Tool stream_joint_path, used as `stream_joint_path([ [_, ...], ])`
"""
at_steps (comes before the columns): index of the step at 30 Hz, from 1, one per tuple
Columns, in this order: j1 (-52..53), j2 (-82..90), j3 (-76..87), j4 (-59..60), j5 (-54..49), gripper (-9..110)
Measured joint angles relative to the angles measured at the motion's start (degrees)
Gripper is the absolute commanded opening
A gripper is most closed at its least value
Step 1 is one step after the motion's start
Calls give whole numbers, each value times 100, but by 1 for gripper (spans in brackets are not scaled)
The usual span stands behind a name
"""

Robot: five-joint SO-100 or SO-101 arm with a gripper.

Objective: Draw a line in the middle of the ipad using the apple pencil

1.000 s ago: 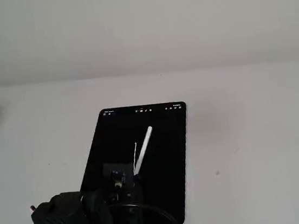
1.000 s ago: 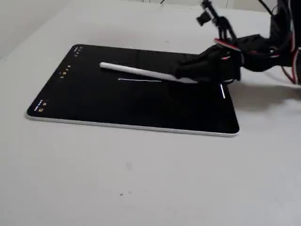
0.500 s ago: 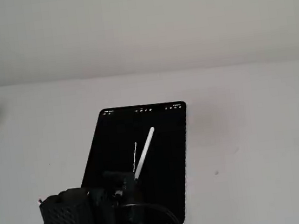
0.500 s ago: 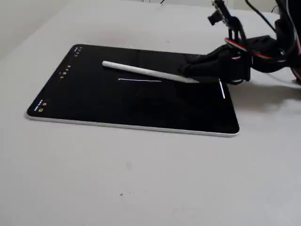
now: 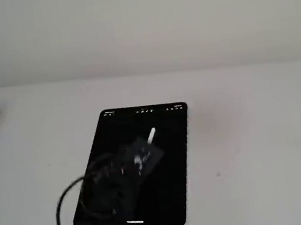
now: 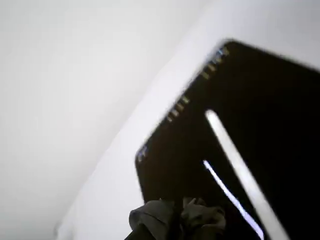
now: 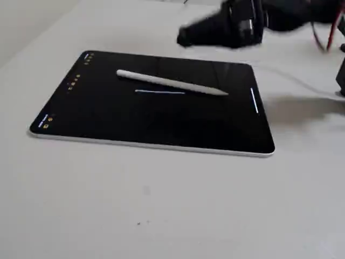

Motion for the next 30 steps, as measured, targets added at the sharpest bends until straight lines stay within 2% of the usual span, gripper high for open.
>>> stream_joint_path([
  [5,-44,246,-659,2426,1213,0],
  [11,-141,589,-782,3771,2171,0],
  [23,-308,3445,-826,6135,2364,0],
  [30,-281,5150,-387,7084,2364,0],
])
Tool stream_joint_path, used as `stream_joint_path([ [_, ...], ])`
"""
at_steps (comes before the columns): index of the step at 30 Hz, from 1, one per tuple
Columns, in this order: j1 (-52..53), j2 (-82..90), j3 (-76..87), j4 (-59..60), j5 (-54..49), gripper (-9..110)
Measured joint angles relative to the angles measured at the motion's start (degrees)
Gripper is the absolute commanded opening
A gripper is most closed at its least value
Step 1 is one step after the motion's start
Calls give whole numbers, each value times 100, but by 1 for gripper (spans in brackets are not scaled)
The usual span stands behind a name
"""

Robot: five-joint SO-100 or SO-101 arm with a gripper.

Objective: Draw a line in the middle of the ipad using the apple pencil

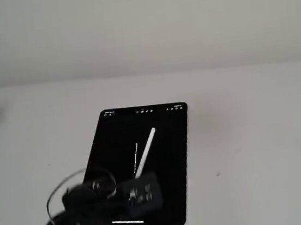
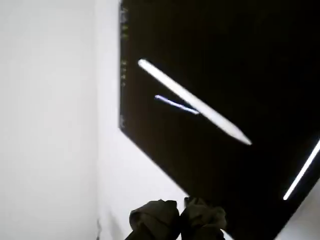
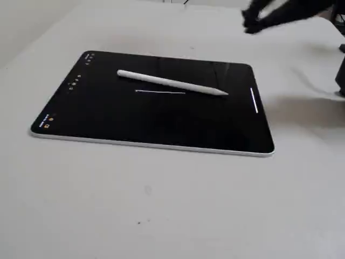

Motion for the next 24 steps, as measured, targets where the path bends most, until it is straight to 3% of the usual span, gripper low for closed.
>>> stream_joint_path([
  [8,132,1626,1090,747,0,0],
  [24,176,1986,2197,1020,9,0],
])
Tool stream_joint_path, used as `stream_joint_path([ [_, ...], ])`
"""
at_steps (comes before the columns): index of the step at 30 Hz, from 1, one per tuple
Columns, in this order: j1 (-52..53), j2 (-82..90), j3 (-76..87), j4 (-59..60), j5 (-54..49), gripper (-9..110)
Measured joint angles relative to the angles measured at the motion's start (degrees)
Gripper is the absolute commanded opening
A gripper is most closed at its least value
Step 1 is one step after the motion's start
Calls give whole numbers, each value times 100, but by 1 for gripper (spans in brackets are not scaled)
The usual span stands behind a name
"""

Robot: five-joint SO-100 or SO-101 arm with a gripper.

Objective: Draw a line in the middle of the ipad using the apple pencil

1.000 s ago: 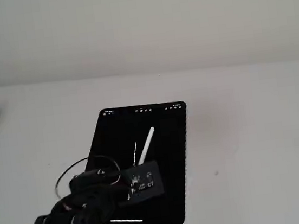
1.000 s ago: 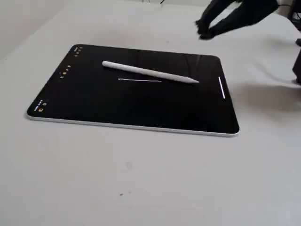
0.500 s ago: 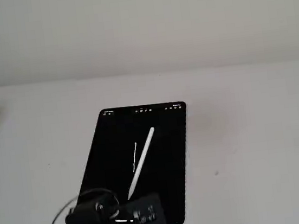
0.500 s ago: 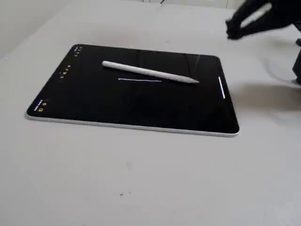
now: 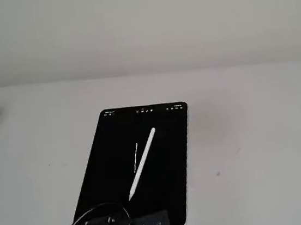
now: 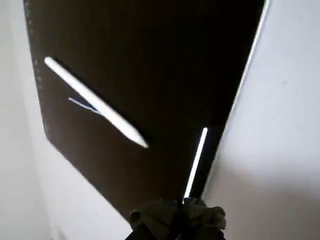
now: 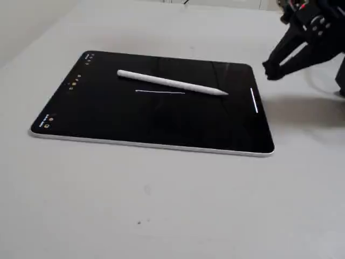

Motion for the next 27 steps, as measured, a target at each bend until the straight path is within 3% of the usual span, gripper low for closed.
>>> stream_joint_path([
  [27,9,-53,70,0,0,0],
])
